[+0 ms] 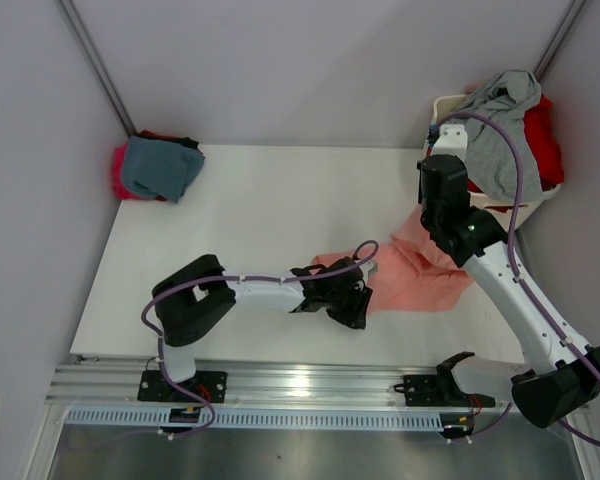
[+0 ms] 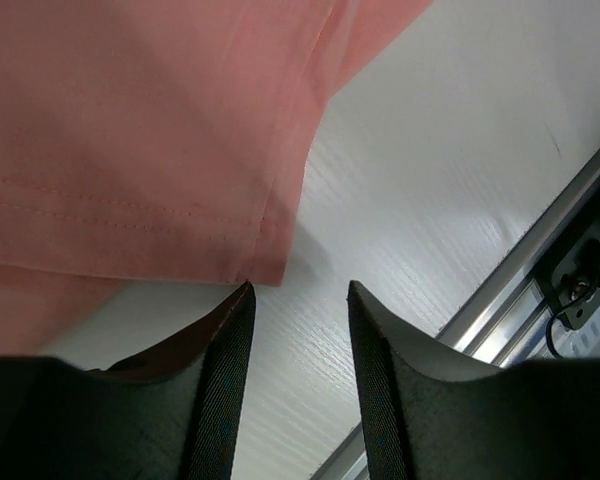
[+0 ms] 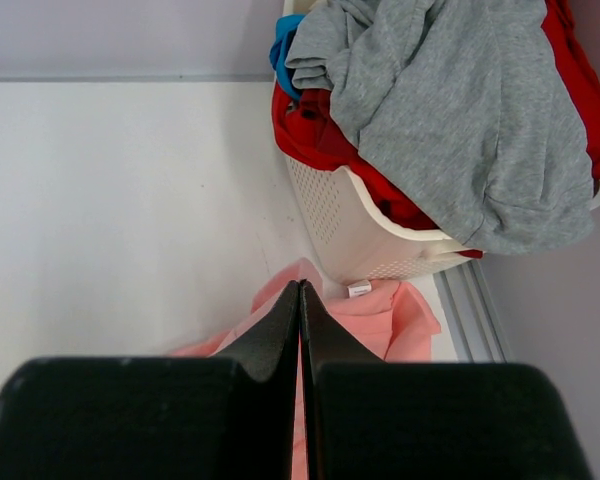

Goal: Fold and stack the t-shirts
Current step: Flatten out the tshirt

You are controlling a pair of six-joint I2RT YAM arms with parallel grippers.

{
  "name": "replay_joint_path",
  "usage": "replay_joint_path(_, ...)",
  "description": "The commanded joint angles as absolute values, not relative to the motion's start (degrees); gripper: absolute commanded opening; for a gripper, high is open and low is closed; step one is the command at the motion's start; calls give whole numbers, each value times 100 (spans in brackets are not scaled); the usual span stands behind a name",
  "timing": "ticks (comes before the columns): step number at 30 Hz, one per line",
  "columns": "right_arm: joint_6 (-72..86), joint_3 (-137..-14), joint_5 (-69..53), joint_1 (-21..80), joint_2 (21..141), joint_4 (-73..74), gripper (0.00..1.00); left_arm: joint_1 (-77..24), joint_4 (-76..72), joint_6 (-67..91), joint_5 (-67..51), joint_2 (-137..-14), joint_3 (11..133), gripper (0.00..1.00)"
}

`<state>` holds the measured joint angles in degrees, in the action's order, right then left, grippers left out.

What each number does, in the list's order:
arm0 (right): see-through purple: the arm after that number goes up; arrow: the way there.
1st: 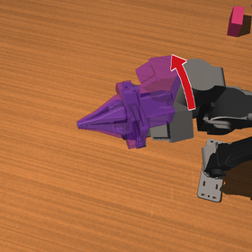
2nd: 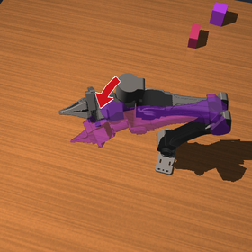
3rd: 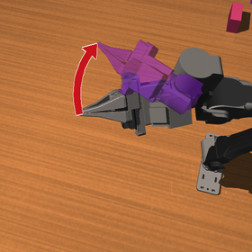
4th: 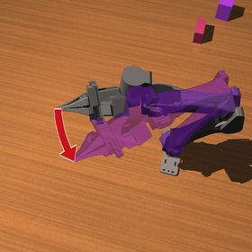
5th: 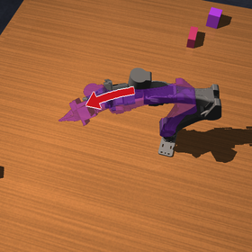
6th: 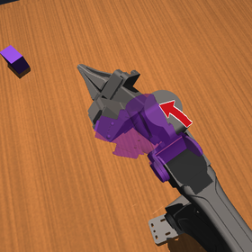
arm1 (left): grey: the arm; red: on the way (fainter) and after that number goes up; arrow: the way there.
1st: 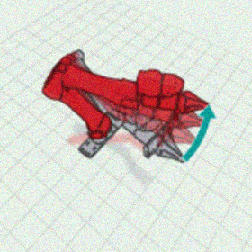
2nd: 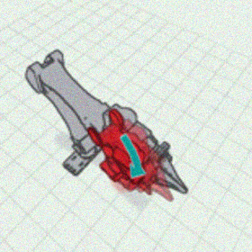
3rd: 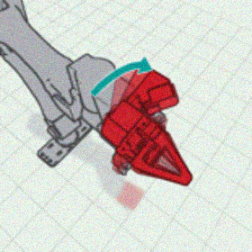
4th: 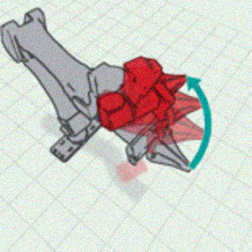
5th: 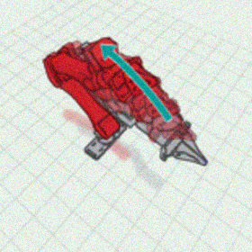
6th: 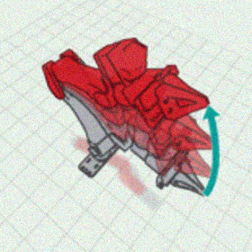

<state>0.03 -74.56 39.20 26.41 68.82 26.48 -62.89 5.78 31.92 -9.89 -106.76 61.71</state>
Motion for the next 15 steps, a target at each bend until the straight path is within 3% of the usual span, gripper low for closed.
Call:
replay_joint_path(1,53,-7488,4069,2619,6732,2575,0,-6337,869,3032,-616,-10828,6494,47)
replay_joint_path(15,26,-7532,4061,2601,6776,2584,0,-6346,1142,2971,-422,-11179,6899,48)
